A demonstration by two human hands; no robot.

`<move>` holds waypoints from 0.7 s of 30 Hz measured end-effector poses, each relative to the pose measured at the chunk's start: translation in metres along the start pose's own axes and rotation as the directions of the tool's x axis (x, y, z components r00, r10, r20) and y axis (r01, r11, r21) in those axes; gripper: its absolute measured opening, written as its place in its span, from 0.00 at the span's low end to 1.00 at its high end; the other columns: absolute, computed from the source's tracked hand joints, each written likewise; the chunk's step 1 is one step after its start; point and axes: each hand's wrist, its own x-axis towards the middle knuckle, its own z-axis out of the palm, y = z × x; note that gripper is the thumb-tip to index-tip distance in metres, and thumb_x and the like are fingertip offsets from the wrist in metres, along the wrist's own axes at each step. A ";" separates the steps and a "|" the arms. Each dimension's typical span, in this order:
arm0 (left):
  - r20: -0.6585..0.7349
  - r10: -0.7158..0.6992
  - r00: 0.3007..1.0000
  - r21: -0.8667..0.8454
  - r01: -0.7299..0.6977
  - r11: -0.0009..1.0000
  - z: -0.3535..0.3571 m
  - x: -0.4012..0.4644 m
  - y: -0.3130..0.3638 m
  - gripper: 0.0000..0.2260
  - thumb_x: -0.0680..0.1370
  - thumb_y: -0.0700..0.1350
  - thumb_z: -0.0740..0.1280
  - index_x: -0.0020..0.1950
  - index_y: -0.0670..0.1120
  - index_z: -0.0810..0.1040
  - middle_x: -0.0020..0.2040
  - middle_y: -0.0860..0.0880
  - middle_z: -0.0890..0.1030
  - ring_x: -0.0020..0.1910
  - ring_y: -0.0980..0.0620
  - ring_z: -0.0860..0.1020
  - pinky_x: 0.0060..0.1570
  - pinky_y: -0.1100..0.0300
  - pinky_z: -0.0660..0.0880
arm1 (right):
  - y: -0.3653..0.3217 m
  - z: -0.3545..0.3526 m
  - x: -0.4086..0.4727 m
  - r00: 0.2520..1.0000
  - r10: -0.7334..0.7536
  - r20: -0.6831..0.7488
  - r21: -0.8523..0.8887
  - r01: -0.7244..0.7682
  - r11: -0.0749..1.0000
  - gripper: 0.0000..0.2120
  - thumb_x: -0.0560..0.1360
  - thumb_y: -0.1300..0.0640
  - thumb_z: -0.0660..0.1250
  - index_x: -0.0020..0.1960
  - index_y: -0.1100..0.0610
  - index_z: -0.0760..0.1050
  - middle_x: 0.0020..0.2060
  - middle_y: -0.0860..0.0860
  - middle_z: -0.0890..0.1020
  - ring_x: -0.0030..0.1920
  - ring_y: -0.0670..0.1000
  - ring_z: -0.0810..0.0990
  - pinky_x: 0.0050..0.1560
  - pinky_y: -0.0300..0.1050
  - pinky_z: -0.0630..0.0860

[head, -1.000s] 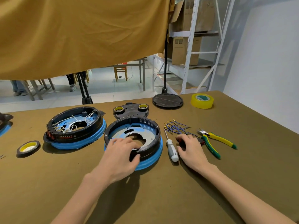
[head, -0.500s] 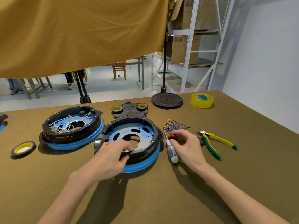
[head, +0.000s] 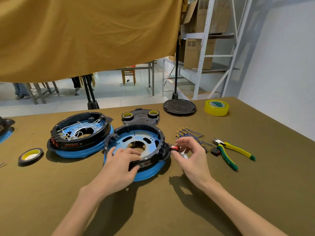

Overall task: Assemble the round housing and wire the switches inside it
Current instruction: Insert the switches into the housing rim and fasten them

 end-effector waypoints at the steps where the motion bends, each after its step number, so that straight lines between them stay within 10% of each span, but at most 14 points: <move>1: -0.003 -0.014 1.000 0.003 0.014 1.000 -0.002 -0.002 0.000 0.12 0.81 0.49 0.65 0.64 0.58 0.80 0.68 0.65 0.72 0.71 0.59 0.66 0.81 0.44 0.42 | -0.001 0.002 -0.002 1.000 -0.020 0.004 0.003 0.020 1.000 0.17 0.73 0.61 0.78 0.57 0.47 0.78 0.48 0.40 0.84 0.50 0.47 0.82 0.51 0.35 0.77; 8: -0.324 -0.097 0.941 -0.067 0.080 0.995 0.016 0.002 0.041 0.14 0.80 0.56 0.66 0.62 0.54 0.81 0.61 0.59 0.79 0.62 0.58 0.75 0.73 0.52 0.63 | -0.003 0.015 -0.011 0.964 -0.262 0.034 -0.028 0.263 0.964 0.18 0.73 0.65 0.78 0.60 0.54 0.79 0.49 0.40 0.83 0.49 0.46 0.83 0.50 0.34 0.79; 14: -0.254 0.100 0.962 -0.078 -0.123 0.989 0.020 0.012 0.051 0.17 0.84 0.52 0.64 0.73 0.56 0.76 0.61 0.59 0.81 0.60 0.57 0.78 0.64 0.56 0.72 | -0.002 0.013 -0.005 0.957 -0.291 0.010 -0.044 0.291 0.956 0.13 0.73 0.65 0.77 0.55 0.55 0.84 0.50 0.43 0.82 0.48 0.47 0.82 0.48 0.35 0.79; 21: -0.369 0.004 0.929 -0.228 -0.095 0.969 0.005 -0.011 0.026 0.09 0.75 0.50 0.65 0.46 0.57 0.85 0.41 0.64 0.83 0.46 0.61 0.80 0.44 0.61 0.79 | 0.000 0.008 -0.009 0.990 -0.090 0.110 0.092 0.080 0.993 0.10 0.76 0.60 0.76 0.55 0.50 0.83 0.35 0.47 0.82 0.32 0.50 0.78 0.32 0.48 0.78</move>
